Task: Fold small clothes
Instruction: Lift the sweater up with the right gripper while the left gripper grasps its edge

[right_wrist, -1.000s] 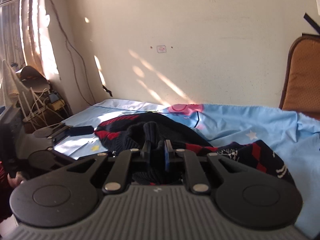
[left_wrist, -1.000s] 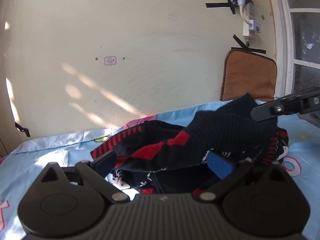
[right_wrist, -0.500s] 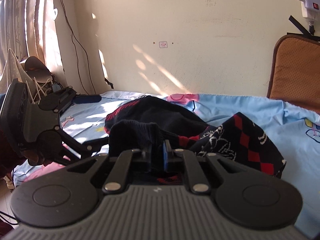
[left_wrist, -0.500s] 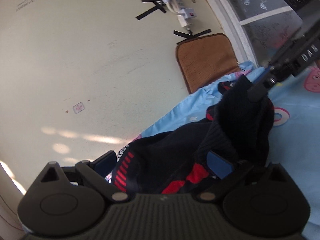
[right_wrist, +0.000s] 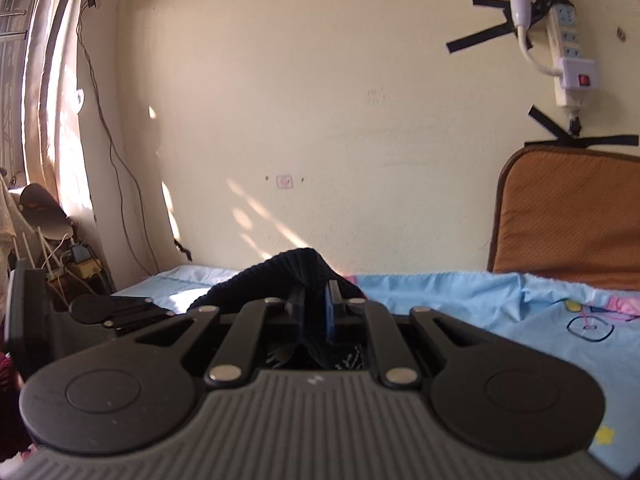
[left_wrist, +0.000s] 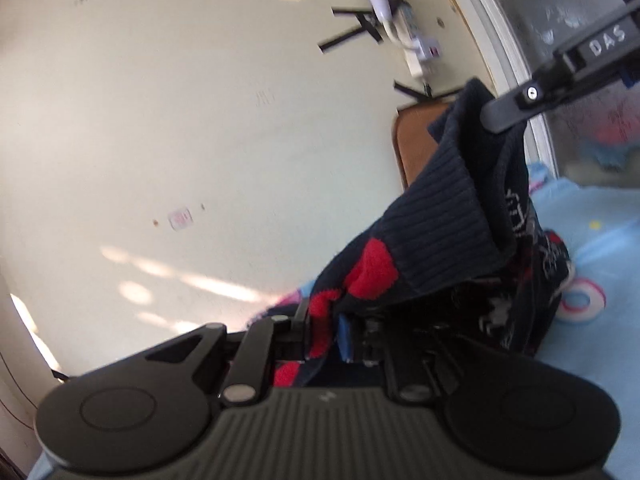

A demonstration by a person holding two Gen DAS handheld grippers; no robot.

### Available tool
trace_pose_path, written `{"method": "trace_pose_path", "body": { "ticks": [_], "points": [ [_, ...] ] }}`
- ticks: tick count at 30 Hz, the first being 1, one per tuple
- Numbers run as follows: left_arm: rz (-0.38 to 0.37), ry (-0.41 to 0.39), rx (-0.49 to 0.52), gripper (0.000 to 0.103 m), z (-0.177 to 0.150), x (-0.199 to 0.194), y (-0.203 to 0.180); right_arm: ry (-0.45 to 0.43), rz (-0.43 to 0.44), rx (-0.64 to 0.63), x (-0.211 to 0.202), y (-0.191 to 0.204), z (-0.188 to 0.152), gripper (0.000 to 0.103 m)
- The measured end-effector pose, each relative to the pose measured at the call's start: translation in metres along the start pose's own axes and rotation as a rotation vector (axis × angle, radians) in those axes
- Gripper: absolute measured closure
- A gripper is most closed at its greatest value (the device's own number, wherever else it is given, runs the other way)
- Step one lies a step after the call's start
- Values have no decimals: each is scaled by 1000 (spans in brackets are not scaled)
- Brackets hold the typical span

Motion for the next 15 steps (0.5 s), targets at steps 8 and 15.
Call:
{"method": "trace_pose_path", "body": {
  "ticks": [8, 15],
  "points": [
    [87, -263, -12, 91, 114, -100, 24, -266, -65, -79, -77, 21, 114, 92],
    [197, -461, 38, 91, 211, -188, 36, -447, -77, -123, -138, 40, 208, 92]
  ]
}}
Point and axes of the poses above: each gripper's, at about its wrist camera, not at the fingertips, and x roughly the way its jaws point, y to its left, z to its top, the point moved 7 cm from there along x, roughly the way its jaws point, and after that the axes turned 13 degrees about -x, right-handed, at the moved point
